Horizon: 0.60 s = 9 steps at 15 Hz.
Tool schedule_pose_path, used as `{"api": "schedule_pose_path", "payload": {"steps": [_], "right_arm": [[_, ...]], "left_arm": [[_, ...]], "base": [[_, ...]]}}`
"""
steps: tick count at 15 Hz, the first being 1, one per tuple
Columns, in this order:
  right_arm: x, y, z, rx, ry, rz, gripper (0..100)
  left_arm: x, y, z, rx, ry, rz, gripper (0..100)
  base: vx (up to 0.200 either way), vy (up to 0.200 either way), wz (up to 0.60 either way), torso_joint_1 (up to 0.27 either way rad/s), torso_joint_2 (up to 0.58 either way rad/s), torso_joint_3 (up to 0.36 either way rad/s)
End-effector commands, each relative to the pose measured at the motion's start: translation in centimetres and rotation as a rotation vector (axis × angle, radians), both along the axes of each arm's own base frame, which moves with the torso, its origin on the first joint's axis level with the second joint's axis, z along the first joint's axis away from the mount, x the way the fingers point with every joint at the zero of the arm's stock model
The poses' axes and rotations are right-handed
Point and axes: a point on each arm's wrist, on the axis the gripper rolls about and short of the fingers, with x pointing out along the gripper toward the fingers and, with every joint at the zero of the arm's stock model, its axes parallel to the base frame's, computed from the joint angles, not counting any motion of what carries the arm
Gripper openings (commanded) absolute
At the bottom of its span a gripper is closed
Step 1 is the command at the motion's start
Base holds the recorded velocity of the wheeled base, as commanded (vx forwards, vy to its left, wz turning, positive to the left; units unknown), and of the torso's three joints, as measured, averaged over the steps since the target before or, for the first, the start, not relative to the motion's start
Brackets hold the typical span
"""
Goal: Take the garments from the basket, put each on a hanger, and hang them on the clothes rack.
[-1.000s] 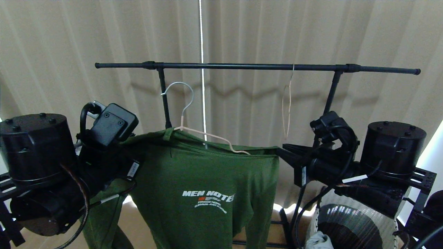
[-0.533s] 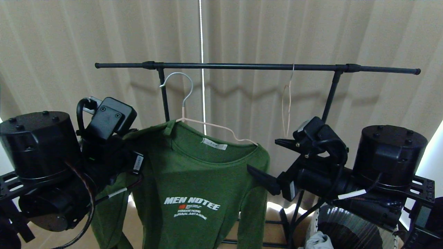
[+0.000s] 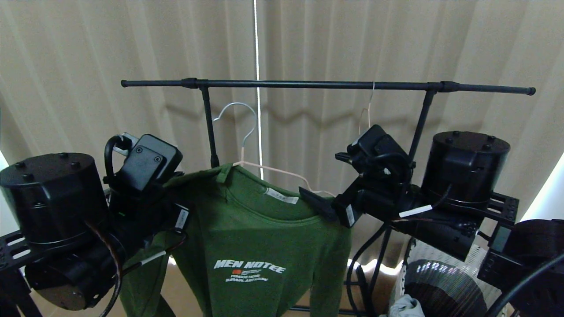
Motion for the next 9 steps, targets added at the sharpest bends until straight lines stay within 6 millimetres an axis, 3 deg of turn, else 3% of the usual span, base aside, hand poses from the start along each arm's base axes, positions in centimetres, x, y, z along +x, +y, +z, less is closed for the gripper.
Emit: {"api": "schedule_pose_path", "payload": {"steps": [1,4,9], "right_arm": [[0.9,0.7,0.0,-0.009,0.004,-0.006,100],[2.0,1.5,-0.1,-0.057,-0.014,-0.004,100],[2.1,1.8,-0.7,-0.102,-0.028,0.001,100]], "left_arm": [[-0.3,-0.4,0.0,0.003,0.0,-0.021,0],[-0.5,-0.5,-0.6,0.016,0.018,-0.033,0],[-0.7,-0.6,-0.5,0.012,0.016,-0.042,0]], "base": [[0.0,0.0,0.0,0.0,0.0,0.0],[0.0,0.0,0.0,0.0,0.0,0.0],[0.0,0.0,0.0,0.0,0.0,0.0]]}}
